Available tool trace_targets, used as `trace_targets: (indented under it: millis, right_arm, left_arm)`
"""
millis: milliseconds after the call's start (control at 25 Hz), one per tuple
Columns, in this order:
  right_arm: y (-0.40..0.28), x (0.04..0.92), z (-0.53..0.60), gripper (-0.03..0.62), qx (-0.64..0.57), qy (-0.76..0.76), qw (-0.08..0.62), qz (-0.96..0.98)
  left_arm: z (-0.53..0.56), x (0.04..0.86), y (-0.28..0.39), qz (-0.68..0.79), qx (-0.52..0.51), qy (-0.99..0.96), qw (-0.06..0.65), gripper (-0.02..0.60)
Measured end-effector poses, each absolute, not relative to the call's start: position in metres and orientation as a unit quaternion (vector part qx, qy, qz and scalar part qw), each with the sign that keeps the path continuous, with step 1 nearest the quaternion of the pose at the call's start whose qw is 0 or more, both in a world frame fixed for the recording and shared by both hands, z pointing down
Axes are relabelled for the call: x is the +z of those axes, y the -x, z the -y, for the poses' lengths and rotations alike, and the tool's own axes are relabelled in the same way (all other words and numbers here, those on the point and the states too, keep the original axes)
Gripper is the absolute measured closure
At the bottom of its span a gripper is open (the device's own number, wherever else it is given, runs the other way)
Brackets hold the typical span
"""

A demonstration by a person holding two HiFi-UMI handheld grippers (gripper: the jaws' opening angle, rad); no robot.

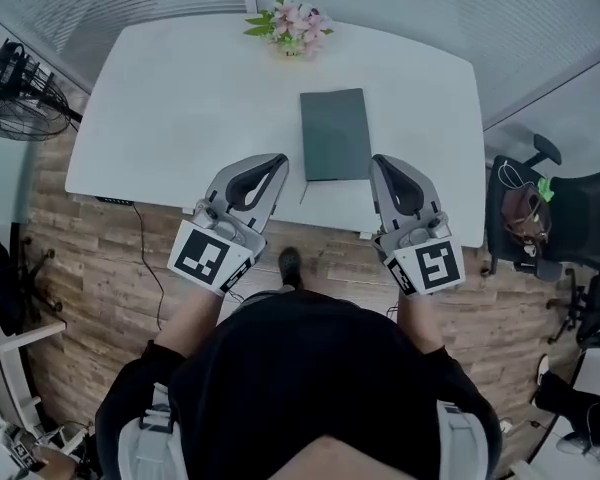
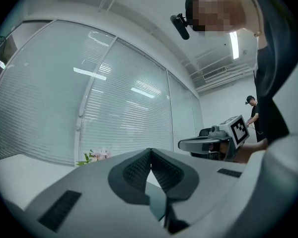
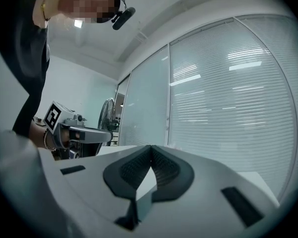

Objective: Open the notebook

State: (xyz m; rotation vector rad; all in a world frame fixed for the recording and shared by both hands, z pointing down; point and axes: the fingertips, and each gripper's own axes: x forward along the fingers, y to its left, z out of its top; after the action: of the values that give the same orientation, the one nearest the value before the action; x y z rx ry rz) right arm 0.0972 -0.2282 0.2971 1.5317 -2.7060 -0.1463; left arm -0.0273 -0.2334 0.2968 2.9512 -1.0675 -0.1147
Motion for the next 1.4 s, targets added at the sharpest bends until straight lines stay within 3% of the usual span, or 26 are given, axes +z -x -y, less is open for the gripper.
trace_targets:
  millis: [1240, 1400]
  right_arm:
    - [-0.139, 0.339, 0.277, 0.588, -0.009, -0.525, 0.033, 0.85]
    - [-0.14, 0.366, 0.287, 0.54, 0.023, -0.534, 0.044, 0.844]
  left_arm:
    - [0.245, 0.306, 0.006, 0.363, -0.025, -0.931, 0.011, 0.571]
    - [0.243, 0.315, 0.01, 0.365, -0.014, -0.931, 0.019, 0.571]
